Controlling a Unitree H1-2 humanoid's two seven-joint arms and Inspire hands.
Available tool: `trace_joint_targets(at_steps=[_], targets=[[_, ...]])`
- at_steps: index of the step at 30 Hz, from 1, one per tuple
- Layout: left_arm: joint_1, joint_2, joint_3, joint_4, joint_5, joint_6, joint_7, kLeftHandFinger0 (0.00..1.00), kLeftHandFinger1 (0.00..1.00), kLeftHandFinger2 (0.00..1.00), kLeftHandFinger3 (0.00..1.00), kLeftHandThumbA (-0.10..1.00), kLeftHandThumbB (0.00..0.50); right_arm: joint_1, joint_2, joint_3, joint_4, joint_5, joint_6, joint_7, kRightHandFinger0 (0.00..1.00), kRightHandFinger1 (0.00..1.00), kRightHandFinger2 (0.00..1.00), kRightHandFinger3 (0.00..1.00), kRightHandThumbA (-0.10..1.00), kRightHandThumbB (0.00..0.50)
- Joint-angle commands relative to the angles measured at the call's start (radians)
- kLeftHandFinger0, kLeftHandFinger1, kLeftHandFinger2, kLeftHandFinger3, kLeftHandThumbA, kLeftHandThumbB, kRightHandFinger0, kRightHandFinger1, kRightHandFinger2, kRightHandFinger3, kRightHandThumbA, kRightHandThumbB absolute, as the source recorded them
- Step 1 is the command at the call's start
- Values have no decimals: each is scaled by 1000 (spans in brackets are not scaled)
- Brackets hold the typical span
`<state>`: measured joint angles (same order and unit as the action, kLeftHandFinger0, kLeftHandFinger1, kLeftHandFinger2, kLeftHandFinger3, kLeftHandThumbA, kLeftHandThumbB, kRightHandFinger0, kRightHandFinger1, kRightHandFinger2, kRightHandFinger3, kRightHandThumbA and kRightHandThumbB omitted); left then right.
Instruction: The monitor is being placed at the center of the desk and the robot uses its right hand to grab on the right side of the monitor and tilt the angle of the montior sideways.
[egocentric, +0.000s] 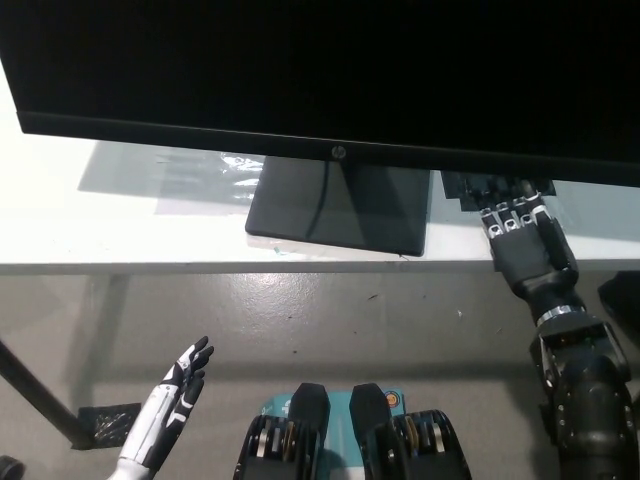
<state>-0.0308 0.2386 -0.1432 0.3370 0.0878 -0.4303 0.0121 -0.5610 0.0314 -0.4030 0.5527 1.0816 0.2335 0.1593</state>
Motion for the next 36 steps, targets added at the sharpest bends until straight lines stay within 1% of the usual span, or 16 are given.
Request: trace_joint_targets(at_steps=[1,6,7,12,13,16,21,25,28,31,33,36], targets=[[-7,16,2,-27,-13,-40,2,1000,1000,1000,1000,1000,361,-87,-15,-20,-34,-3,9,36,1000,1000,1000,1000,1000,379],[-7,17,1,-27,-10,-40,5,1000,1000,1000,1000,1000,356,-92,-12,-28,-31,-9,13,31,1000,1000,1000,1000,1000,379],[-5,16,1,-27,-6,-40,10,1000,1000,1000,1000,1000,369,-105,-11,-30,-18,-17,10,11,1000,1000,1000,1000,1000,371],[-5,13,3,-27,-16,-40,1,1000,1000,1000,1000,1000,363,-120,-12,-41,6,-26,7,17,1000,1000,1000,1000,1000,374],[-7,17,0,-25,-11,-40,5,1000,1000,1000,1000,1000,355,-134,-21,-40,37,-37,-2,38,1000,1000,1000,1000,1000,369],[-7,18,-2,-26,-3,-40,12,1000,1000,1000,1000,1000,355,-159,-26,-48,71,-46,-12,44,1000,1000,1000,1000,1000,385],[-3,16,1,-28,-9,-40,7,1000,1000,1000,1000,1000,363,-186,-22,-61,85,-60,-22,34,1000,1000,1000,1000,1000,382],[-4,20,-6,-31,5,-40,19,1000,1000,1000,1000,1000,336,-214,-20,-73,99,-70,-28,24,1000,1000,1000,1000,1000,374],[-6,17,-5,-25,1,-40,17,1000,1000,1000,1000,1000,350,-232,-25,-80,112,-79,-27,29,1000,1000,1000,1000,1000,387],[-6,14,1,-23,-16,-40,-1,1000,1000,1000,1000,1000,371,-235,-25,-85,104,-77,-20,43,1000,1000,1000,1000,1000,378],[-9,18,-1,-25,-6,-40,7,1000,1000,1000,1000,1000,377,-218,-20,-79,82,-81,-18,67,1000,1000,1000,1000,1000,398],[-10,17,2,-25,-11,-40,7,1000,1000,1000,1000,1000,364,-204,-13,-75,68,-85,-14,78,1000,1000,1000,1000,1000,405]])
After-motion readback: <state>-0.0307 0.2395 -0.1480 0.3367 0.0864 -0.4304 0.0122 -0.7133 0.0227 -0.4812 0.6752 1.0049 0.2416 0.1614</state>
